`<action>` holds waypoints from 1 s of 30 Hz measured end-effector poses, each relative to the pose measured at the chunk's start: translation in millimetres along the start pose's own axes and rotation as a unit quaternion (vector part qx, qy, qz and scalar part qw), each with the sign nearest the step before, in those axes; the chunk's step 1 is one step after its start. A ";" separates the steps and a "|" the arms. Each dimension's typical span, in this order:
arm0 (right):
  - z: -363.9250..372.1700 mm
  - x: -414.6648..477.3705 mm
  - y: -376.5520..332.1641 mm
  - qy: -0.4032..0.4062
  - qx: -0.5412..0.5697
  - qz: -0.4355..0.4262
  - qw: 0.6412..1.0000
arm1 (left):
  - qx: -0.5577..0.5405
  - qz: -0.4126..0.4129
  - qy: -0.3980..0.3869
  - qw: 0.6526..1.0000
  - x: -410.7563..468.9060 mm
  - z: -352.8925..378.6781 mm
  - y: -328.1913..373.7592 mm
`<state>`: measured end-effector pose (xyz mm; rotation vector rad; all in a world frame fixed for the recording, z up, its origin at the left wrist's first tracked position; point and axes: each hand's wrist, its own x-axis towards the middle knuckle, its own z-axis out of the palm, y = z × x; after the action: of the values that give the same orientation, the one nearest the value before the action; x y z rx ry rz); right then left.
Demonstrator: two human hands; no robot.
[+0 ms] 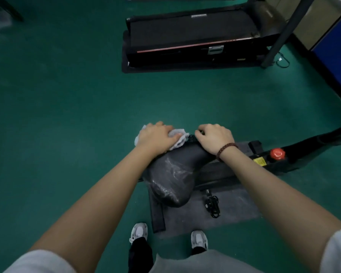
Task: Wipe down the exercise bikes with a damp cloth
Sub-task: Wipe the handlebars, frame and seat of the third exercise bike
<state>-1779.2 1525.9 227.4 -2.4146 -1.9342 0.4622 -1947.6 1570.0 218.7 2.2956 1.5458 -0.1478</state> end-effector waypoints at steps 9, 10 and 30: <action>3.4 0.5 3.1 0.024 0.017 -0.046 0.999 | -0.163 -0.272 0.066 0.946 -20.5 9.4 0.6; 3.7 0.5 3.8 0.025 0.017 -0.051 0.998 | -0.167 -0.289 0.082 0.939 -25.8 12.5 2.8; 7.3 1.9 4.9 0.027 0.016 -0.096 0.995 | -0.028 -0.259 0.207 0.943 -112.5 79.3 65.6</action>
<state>-1775.9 1525.3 219.1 -2.1704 -2.0916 0.4112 -1922.8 1421.7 193.4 1.9006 2.3112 0.2619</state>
